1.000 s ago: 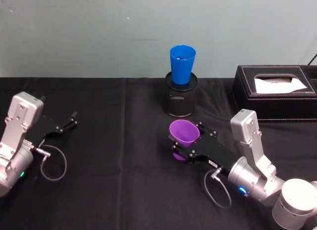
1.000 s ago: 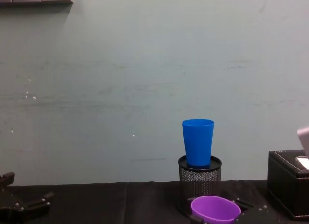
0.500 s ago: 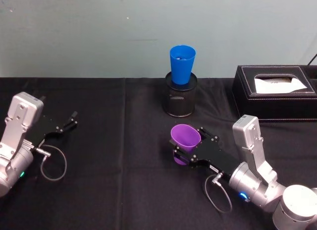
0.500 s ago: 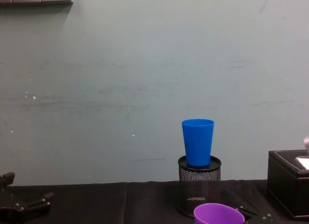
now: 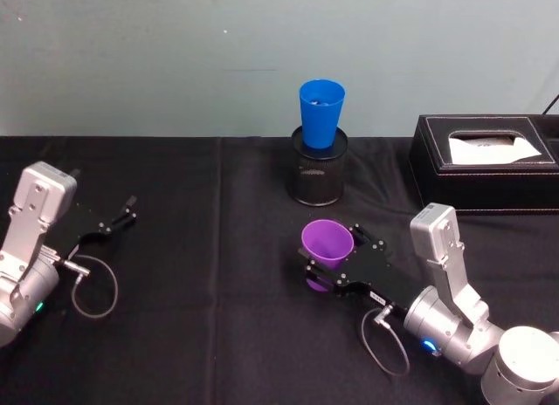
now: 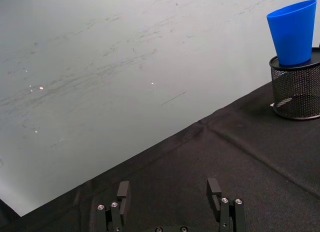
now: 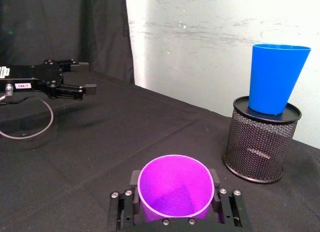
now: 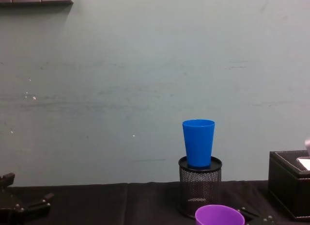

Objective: Pick up one cup with a gripper and tap it against the other cup.

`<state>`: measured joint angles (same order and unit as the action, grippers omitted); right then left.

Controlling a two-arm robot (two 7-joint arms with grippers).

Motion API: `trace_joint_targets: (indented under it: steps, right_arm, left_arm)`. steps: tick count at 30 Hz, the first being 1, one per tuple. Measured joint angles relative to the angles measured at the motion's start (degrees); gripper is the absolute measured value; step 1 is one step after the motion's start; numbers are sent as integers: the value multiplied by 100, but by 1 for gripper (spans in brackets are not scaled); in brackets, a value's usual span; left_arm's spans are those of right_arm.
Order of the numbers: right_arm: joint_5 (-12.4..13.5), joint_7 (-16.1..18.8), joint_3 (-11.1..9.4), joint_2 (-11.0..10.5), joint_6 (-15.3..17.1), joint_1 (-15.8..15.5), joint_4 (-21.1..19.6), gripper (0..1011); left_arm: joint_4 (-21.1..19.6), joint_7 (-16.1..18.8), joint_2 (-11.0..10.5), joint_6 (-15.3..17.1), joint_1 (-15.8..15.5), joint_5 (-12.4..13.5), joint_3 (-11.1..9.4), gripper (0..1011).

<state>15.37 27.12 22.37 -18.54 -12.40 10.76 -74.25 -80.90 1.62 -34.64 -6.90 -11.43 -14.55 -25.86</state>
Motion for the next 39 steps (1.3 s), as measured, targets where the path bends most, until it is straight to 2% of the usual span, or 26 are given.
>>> trace_joint_targets:
  steps: [3,4,8,13,22,25,29,33,36,39]
  right_arm:
    - [2,0,0,0,0,1,-1,826]
    - [3,0,0,0,0,1,-1,888]
    - [5,-1,0,0,0,1,-3,982]
    - [6,-3,-5,-3,0,-3,-34,1003]
    - [0,-188,-238,-138,75,-173,-651,1003]
    - [-45,-357,-353,-169,134,-247,-854,1003]
    - [-252,-881,-533,-130,455,-425,-1120,1003]
    - [-477,-1610,-781,74,953,-673,-1292,1003]
    - [-523,-1905,-930,226,1126,-766,-1251,1003]
    - [-546,-1990,-1001,300,1160,-788,-1165,1003]
  left_arm:
    - [0,0,0,0,0,0,0,1000]
    - [0,0,0,0,0,0,0,1000]
    - [0,0,0,0,0,0,0,1000]
    - [0,0,0,0,0,0,0,1000]
    - [0,0,0,0,0,0,0,1000]
    - [0,0,0,0,0,0,0,1000]
    - [0,0,0,0,0,0,0,1000]
    - [0,0,0,0,0,0,0,1000]
    - [0,0,0,0,0,0,0,1000]
    - [0,0,0,0,0,0,0,1000]
